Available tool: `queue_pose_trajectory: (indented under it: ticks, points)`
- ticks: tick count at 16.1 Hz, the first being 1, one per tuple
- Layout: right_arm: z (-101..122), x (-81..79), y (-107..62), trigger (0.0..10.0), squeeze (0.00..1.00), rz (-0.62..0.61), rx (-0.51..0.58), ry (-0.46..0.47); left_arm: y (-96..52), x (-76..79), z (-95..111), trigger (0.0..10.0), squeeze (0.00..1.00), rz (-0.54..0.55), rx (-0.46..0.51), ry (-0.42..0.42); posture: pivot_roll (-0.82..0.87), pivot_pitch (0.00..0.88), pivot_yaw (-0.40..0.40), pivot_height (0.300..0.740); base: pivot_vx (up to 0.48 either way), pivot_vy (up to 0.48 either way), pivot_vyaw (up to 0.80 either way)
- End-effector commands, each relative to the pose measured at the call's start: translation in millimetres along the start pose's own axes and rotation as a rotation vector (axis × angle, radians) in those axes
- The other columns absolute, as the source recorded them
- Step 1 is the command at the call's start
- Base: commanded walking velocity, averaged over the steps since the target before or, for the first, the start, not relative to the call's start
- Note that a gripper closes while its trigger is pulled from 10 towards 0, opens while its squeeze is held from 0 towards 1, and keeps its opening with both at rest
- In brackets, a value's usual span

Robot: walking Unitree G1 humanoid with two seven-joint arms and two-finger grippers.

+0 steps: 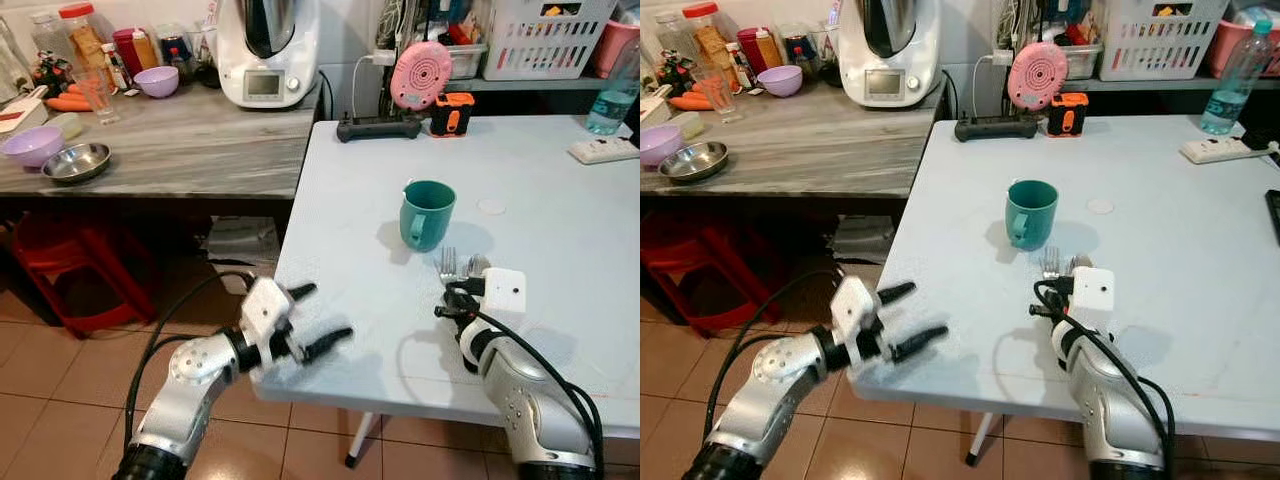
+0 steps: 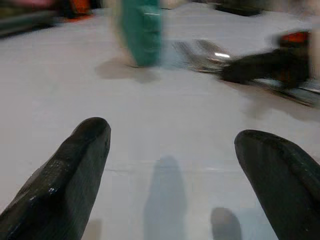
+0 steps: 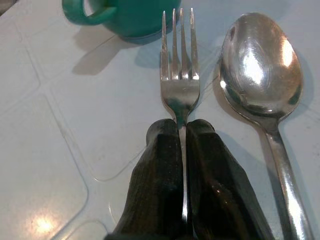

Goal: Setting the table

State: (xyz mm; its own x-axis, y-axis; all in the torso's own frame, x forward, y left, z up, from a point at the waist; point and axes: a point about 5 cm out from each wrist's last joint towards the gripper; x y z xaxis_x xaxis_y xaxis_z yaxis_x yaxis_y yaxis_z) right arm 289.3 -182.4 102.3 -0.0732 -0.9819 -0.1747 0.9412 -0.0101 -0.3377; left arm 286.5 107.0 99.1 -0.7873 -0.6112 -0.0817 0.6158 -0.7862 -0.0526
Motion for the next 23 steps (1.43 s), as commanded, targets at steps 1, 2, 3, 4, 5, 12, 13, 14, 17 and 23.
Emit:
queue_pose_trajectory:
  ticks: [1, 2, 3, 4, 5, 12, 13, 14, 17, 23]
  points:
    - [22.3, -8.4, -2.6, 0.0, 0.00, 0.008, 0.097, 0.044, -4.2, -21.2, 3.3, 10.0, 0.00, 0.170, 0.011, -0.009, -0.15, 0.029, 0.098, 0.740, 0.000, 0.000, 0.00]
    - [27.5, -10.9, -4.6, 0.0, 0.00, 0.006, 0.127, 0.045, -5.2, -26.5, 3.7, 10.0, 0.00, 0.234, 0.015, -0.015, -0.15, 0.029, 0.098, 0.740, 0.000, 0.000, 0.00]
    - [31.0, -13.2, -6.3, 0.0, 0.00, 0.009, 0.152, 0.031, -5.8, -29.6, 3.6, 10.0, 0.00, 0.281, 0.014, -0.019, -0.15, 0.029, 0.098, 0.740, 0.000, 0.000, 0.00]
    - [37.4, -15.7, -10.4, 0.0, 0.00, -0.013, 0.194, 0.030, -8.2, -38.3, 0.7, 10.0, 0.00, 0.419, -0.001, -0.055, -0.15, 0.033, 0.093, 0.740, 0.000, 0.000, 0.00]
    - [40.2, -15.6, -12.1, 0.0, 0.00, -0.022, 0.222, 0.024, -9.7, -40.1, -0.8, 10.0, 0.00, 0.465, -0.005, -0.063, -0.15, 0.033, 0.093, 0.740, 0.000, 0.000, 0.00]
    - [44.8, -14.4, -17.3, 10.0, 0.00, -0.054, 0.297, 0.003, -2.0, -43.0, 1.5, 10.0, 0.00, 0.558, 0.042, -0.144, -0.15, 0.026, 0.098, 0.740, 0.000, 0.000, 0.00]
    - [44.6, -15.0, -17.0, 10.0, 0.00, -0.052, 0.301, -0.001, -1.2, -44.4, 1.4, 10.0, 0.00, 0.566, 0.044, -0.165, -0.15, 0.025, 0.100, 0.740, 0.000, 0.244, -0.57]
    - [44.6, -15.4, -17.0, 10.0, 0.00, -0.050, 0.303, -0.004, -1.1, -45.1, 1.2, 10.0, 0.00, 0.570, 0.044, -0.174, -0.15, 0.025, 0.100, 0.740, 0.000, 0.247, -0.58]
    - [43.9, -15.7, -16.8, 10.0, 0.00, -0.046, 0.309, -0.010, -0.5, -45.0, 1.3, 10.0, 0.00, 0.567, 0.047, -0.175, -0.15, 0.023, 0.100, 0.740, 0.000, 0.318, -0.37]
    - [46.3, -18.0, -16.9, 10.0, 0.00, -0.038, 0.333, -0.032, 0.3, -47.7, 3.0, 10.0, 0.00, 0.575, 0.058, -0.181, -0.15, 0.023, 0.101, 0.740, 0.000, 0.348, 0.00]
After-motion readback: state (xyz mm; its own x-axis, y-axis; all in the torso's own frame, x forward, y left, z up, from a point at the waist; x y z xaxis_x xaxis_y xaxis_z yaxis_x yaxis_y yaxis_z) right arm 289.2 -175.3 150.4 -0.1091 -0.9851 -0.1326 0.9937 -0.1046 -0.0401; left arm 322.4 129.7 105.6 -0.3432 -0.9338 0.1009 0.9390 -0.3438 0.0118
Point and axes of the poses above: a point about 5 cm out from each wrist's last joint towards the gripper, its own y axis pointing out of the wrist towards the gripper, its own z axis along the axis of the wrist's last joint, x = y × z, and after that the axes turned 2 degrees about y, right-handed
